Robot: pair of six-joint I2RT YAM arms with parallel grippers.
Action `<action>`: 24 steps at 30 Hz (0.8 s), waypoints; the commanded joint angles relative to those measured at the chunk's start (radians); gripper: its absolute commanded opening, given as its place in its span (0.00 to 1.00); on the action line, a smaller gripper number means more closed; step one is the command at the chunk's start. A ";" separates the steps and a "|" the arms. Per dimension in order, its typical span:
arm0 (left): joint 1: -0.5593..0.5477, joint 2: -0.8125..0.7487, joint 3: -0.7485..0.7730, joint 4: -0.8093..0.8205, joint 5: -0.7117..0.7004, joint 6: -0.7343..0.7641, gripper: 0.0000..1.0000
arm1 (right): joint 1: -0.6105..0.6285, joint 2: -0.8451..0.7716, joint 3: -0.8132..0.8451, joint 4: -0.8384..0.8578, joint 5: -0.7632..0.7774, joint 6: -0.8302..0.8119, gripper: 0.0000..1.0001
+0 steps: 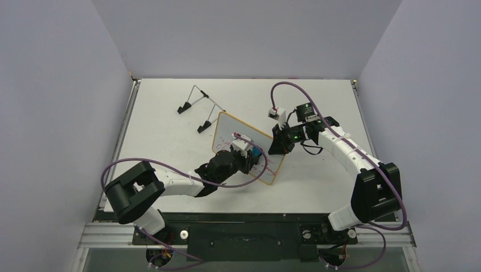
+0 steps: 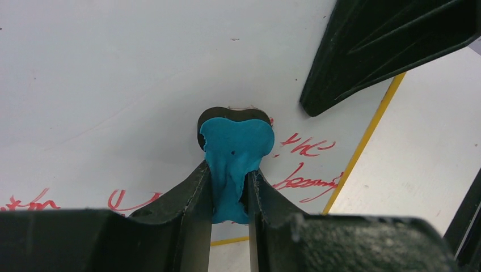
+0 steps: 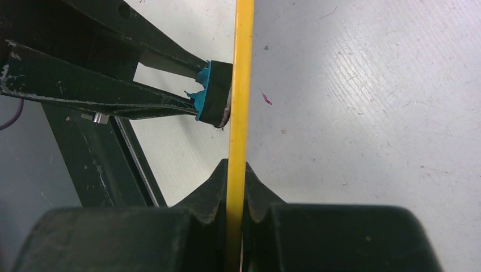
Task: Erase the whiteboard
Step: Erase the center of the board with the whiteboard.
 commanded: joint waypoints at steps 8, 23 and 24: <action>-0.088 -0.014 0.022 -0.005 -0.063 0.027 0.00 | 0.011 -0.015 0.007 -0.009 -0.044 -0.026 0.00; -0.094 -0.272 -0.015 -0.178 -0.072 0.048 0.00 | 0.006 -0.021 0.006 -0.009 -0.049 -0.025 0.00; -0.095 -0.256 -0.014 -0.179 -0.068 0.047 0.00 | 0.006 -0.021 0.006 -0.008 -0.049 -0.025 0.00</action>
